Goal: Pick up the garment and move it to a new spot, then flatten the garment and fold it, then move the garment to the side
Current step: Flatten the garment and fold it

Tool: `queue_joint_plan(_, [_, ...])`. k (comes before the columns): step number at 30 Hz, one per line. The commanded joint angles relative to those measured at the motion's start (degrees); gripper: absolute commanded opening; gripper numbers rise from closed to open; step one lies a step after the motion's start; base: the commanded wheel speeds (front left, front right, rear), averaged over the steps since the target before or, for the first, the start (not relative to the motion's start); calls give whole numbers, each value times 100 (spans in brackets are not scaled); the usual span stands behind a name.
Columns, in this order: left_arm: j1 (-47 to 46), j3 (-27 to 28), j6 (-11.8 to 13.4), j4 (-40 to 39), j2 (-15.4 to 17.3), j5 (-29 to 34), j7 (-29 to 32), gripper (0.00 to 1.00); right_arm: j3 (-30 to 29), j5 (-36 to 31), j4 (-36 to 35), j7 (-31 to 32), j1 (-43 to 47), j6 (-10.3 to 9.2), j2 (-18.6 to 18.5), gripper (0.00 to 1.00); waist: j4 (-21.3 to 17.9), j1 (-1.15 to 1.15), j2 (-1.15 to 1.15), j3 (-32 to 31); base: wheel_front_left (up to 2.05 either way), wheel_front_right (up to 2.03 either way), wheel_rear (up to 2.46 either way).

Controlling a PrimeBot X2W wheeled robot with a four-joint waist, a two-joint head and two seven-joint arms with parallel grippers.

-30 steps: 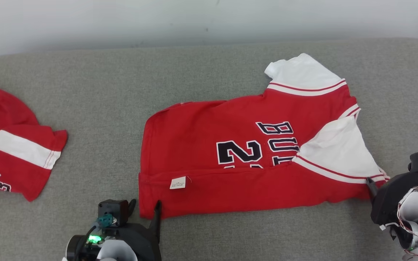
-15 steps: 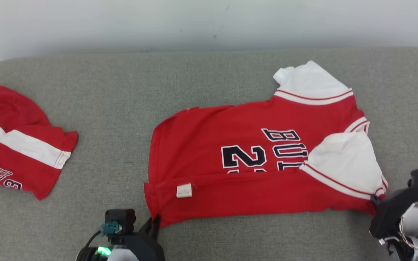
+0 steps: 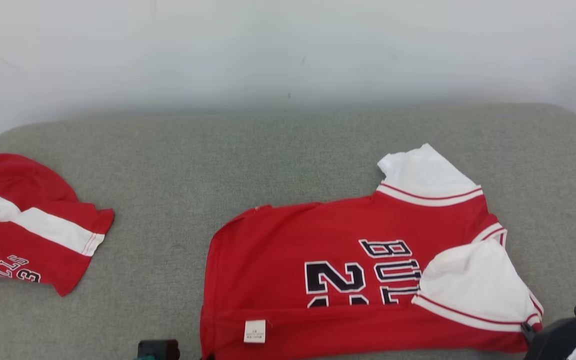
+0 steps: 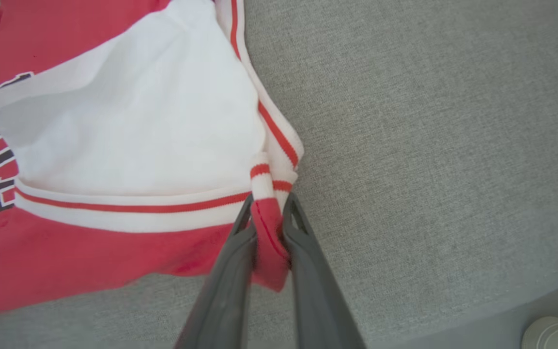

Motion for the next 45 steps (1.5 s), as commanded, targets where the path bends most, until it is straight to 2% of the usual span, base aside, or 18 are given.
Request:
queue_joint_plan(1, [150,18,75,-60,85,-40,40,0,-59,-20,-65,18,132,-16,19,0,-38,1,0,-72,0,0,0])
queue_joint_plan(3, [234,17,125,-164,122,-39,65,0,-63,-61,-117,46,227,-15,59,0,-49,1,0,-84,0,0,0])
queue_joint_plan(4, [264,20,137,-206,131,-48,61,32,-66,-72,-128,31,250,-16,77,12,-51,1,0,-85,0,0,0])
queue_joint_plan(5, [284,29,166,-236,145,-34,35,100,-81,-76,-122,7,265,-16,94,41,-54,1,0,-87,0,0,0])
queue_joint_plan(6, [307,28,173,-252,154,-21,18,100,-95,-81,-114,-20,269,-16,112,100,-56,1,0,-89,0,0,0])
queue_joint_plan(11, [309,18,191,-246,153,18,-57,100,-94,-104,-87,-173,229,-15,177,100,-41,1,0,-106,0,0,0])
queue_joint_plan(17, [228,215,276,-394,298,-102,-7,100,-58,-51,-279,-261,0,-16,165,100,-19,1,0,-123,0,0,0])
queue_joint_plan(22, [-314,343,263,-609,528,-42,257,100,138,-70,-522,16,-529,-15,-163,100,-30,1,0,-21,0,0,0])
queue_joint_plan(27, [-1240,249,65,-414,595,44,841,100,588,-23,-364,466,-1447,-15,-523,100,-78,1,0,223,0,0,0])
queue_joint_plan(33, [-2424,170,-207,151,350,66,1231,100,1221,39,324,534,-2655,-15,-779,100,-154,1,0,628,0,0,0])
queue_joint_plan(38, [-3266,72,-353,662,83,94,1543,100,1637,4,993,320,-3485,-15,-854,100,-234,1,0,942,0,0,0])
queue_joint_plan(41, [-3744,-57,-529,1048,-127,91,1753,100,1908,12,1476,132,-3989,-15,-896,100,-314,1,0,1143,0,0,0])
queue_joint_plan(45, [-4058,-156,-620,1403,-280,105,1910,100,2140,57,1849,-91,-4313,-15,-909,100,-409,1,0,1251,0,0,0])
